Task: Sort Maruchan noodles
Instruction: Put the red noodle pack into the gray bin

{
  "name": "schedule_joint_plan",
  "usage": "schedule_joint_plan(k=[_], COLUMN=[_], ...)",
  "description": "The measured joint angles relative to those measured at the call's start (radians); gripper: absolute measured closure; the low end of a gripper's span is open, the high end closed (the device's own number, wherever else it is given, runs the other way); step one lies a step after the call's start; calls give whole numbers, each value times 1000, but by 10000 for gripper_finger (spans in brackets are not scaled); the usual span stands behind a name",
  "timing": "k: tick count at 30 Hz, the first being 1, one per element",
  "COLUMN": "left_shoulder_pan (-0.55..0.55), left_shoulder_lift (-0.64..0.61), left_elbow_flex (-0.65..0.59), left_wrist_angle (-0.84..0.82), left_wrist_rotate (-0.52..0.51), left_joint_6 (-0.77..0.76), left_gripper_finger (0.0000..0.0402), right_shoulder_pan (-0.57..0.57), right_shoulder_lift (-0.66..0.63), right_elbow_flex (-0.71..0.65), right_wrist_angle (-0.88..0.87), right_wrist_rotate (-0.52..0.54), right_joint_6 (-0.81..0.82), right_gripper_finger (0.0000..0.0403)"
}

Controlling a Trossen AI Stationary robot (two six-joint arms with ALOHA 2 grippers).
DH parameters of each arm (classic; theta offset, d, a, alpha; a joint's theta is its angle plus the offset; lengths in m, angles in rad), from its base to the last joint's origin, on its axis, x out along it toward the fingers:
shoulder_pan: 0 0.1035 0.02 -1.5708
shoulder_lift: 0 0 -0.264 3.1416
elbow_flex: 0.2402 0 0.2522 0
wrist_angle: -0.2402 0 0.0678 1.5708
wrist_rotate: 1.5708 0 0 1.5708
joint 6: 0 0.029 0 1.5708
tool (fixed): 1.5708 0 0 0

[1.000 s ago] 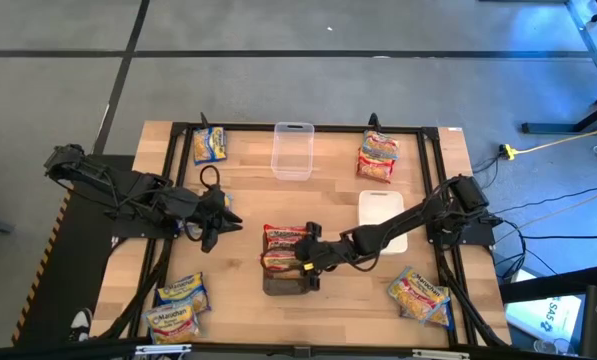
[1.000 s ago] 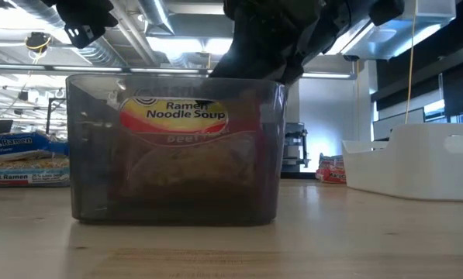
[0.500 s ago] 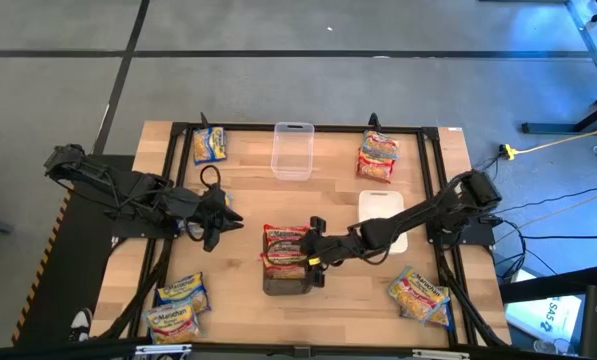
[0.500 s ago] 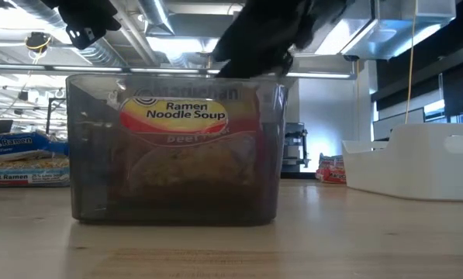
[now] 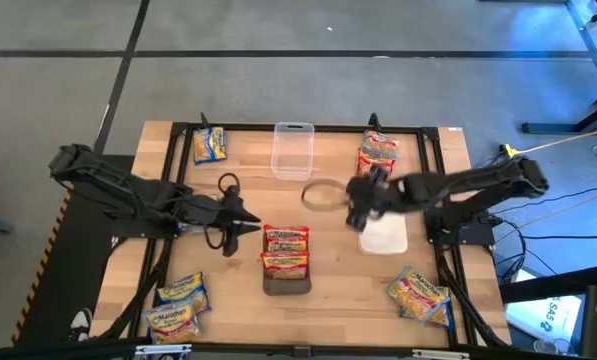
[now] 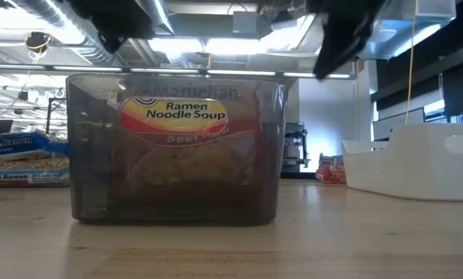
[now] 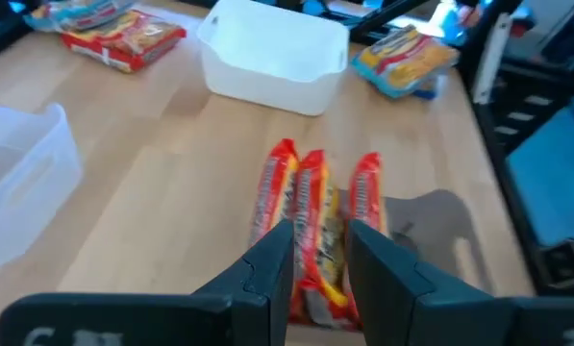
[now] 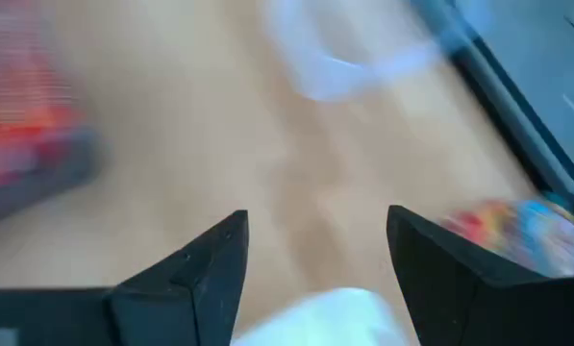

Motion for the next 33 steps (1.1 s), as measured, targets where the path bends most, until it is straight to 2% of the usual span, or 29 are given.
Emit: schedule_joint_plan(k=[3,8,11,14,19,21,27,33], left_shoulder_pan=[32,82,93,93,82,80,80,76], left_shoulder_lift=[43,84,97,102,105,105,105,105], left_elbow_flex=[0,0,0,0,0,0,0,0], left_wrist_angle=[-4,-3,-8,-9,-8,-5,10,9], left_wrist_rotate=[-4,-5,-5,-4,-25,-44,-56,-53], left_joint_6=[22,63,63,64,63,63,55,34], left_gripper_finger=[312,311,311,311,311,311,311,311], right_shoulder_pan=[-183,-507,-646,-732,-800,-815,-826,-770], right_shoulder_lift=[-25,9,44,73,83,84,159,208], right_elbow_flex=[-59,-186,-251,-303,-358,-383,-421,-421], right_wrist_angle=[23,180,242,276,375,406,493,617], right_wrist_rotate=[-42,-240,-338,-367,-359,-362,-340,-420], right_joint_6=[-62,-159,-159,-159,-160,-160,-150,-127], right_gripper_finger=[178,184,217,273,373,395,380,378])
